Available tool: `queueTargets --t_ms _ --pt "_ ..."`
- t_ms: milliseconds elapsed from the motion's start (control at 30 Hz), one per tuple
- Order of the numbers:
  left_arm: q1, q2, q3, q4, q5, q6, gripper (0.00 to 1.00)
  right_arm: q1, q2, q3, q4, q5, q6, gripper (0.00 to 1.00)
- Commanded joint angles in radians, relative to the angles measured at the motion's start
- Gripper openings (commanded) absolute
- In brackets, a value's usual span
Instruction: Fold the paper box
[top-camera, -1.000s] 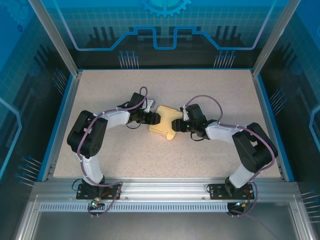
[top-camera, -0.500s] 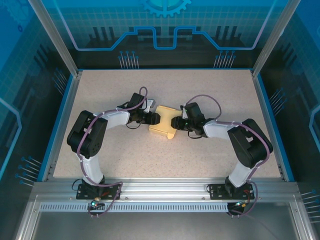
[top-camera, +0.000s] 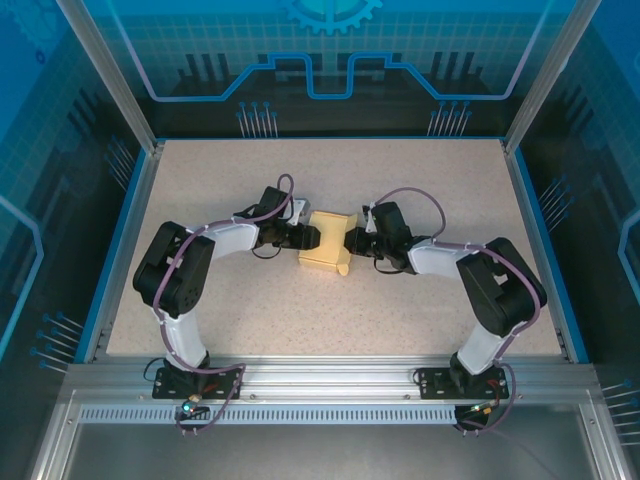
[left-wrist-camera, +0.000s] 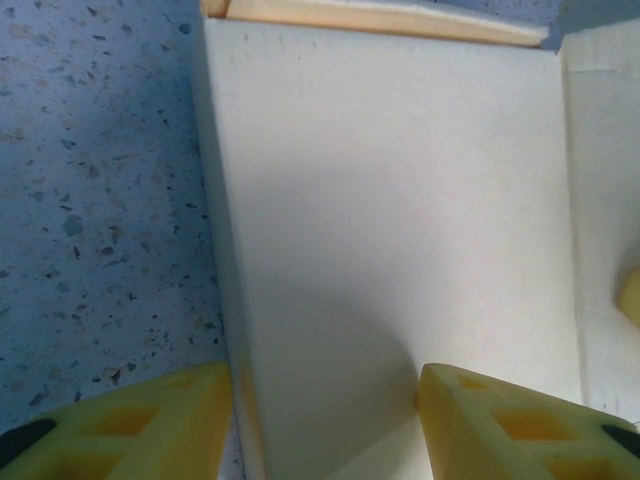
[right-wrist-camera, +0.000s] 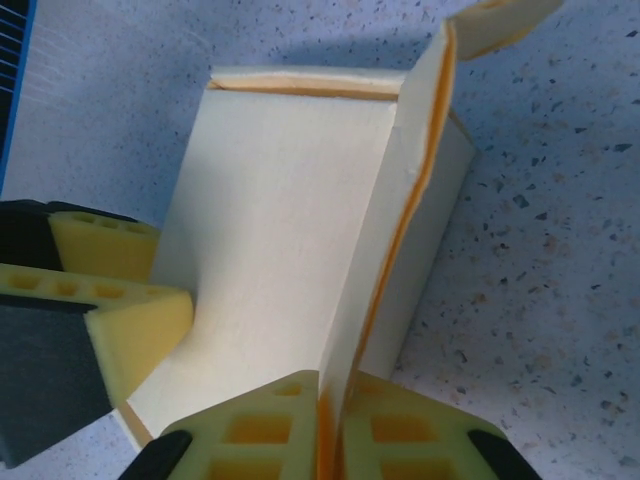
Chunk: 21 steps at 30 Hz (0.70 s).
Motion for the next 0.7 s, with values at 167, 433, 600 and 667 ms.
queueTargets --t_ms 167,433,600,667 --pt "-0.012 -0.009 -0.025 -0.013 0.043 -0.018 0.54 0.004 -0.099 -0.012 0.049 -0.05 0.015 0.1" --pt "-0.027 0.0 -0.012 -0.01 0.048 -0.02 0.53 0.012 -0.112 0.002 0.035 -0.05 0.008 0.1" --pt "-0.027 0.009 -0.005 -0.022 0.033 -0.008 0.53 0.003 -0.094 0.006 -0.05 -0.01 -0.035 0.14" --pt "-0.027 0.013 -0.002 -0.031 0.024 -0.001 0.52 -0.006 -0.078 0.001 -0.065 -0.005 -0.04 0.17"
